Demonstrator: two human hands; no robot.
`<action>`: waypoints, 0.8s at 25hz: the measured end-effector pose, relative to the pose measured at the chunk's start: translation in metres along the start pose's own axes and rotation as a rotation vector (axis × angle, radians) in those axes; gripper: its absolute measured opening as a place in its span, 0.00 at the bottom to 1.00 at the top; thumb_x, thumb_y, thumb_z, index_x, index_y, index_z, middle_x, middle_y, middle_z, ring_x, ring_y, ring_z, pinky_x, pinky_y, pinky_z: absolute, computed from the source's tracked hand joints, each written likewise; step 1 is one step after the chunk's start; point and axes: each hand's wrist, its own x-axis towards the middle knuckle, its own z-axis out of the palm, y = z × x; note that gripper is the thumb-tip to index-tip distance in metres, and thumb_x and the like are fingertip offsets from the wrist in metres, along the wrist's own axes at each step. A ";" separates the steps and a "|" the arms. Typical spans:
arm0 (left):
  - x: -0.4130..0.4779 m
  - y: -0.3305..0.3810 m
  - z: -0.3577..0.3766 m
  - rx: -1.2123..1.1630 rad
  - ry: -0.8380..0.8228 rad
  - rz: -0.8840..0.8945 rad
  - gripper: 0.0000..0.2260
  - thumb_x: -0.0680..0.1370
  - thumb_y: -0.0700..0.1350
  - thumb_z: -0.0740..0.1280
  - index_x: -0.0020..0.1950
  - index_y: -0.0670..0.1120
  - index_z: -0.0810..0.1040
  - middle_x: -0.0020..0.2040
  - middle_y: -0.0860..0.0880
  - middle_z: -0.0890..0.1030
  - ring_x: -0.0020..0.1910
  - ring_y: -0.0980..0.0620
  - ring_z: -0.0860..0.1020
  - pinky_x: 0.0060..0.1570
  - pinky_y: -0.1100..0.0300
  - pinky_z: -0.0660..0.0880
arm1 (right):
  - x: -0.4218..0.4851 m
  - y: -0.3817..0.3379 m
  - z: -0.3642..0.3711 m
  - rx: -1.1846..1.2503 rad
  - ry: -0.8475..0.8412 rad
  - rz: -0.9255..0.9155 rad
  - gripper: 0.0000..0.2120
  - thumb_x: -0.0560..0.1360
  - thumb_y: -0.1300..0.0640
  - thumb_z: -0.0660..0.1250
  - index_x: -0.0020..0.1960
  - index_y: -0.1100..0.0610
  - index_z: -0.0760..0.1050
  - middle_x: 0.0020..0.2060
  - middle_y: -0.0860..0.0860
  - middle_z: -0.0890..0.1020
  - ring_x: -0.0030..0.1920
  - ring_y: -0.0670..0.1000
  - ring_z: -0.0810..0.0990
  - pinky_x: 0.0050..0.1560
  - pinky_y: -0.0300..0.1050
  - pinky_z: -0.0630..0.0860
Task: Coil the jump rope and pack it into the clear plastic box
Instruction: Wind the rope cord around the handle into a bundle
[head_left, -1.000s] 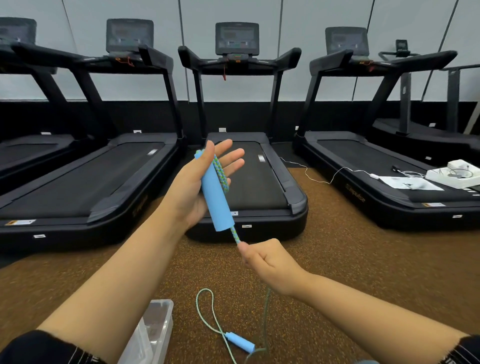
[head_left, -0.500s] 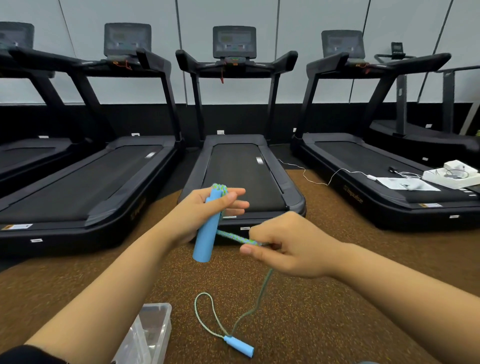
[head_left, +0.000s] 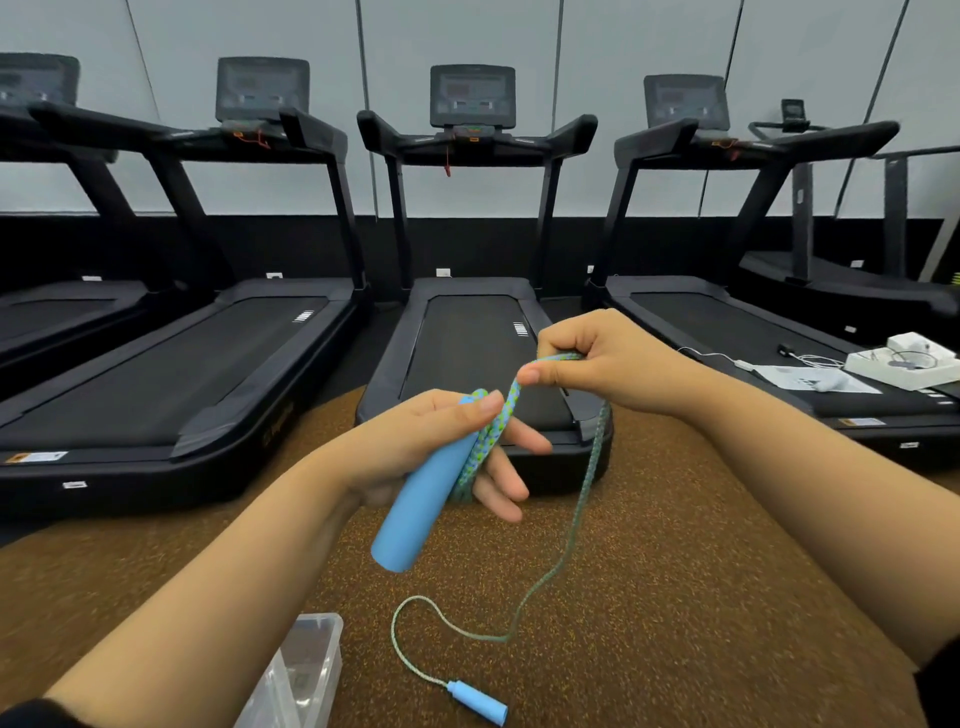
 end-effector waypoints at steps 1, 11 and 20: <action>-0.001 0.002 0.001 -0.037 -0.025 0.017 0.24 0.66 0.63 0.71 0.50 0.45 0.84 0.34 0.44 0.85 0.35 0.46 0.85 0.50 0.51 0.79 | 0.003 0.002 0.004 0.052 0.008 0.010 0.24 0.68 0.43 0.68 0.32 0.65 0.70 0.24 0.45 0.65 0.26 0.42 0.63 0.30 0.32 0.61; 0.000 0.009 0.002 -0.435 -0.162 0.238 0.30 0.68 0.62 0.68 0.62 0.43 0.79 0.42 0.48 0.86 0.37 0.52 0.85 0.47 0.54 0.81 | 0.003 0.027 0.056 0.402 0.010 0.140 0.30 0.64 0.27 0.60 0.24 0.54 0.69 0.19 0.47 0.66 0.21 0.43 0.61 0.25 0.33 0.60; 0.001 0.033 0.002 -0.532 0.201 0.486 0.31 0.70 0.61 0.58 0.62 0.41 0.76 0.41 0.49 0.87 0.29 0.58 0.83 0.32 0.65 0.80 | -0.032 0.054 0.127 0.443 -0.106 0.294 0.26 0.78 0.42 0.57 0.24 0.51 0.60 0.19 0.43 0.61 0.23 0.45 0.57 0.29 0.41 0.57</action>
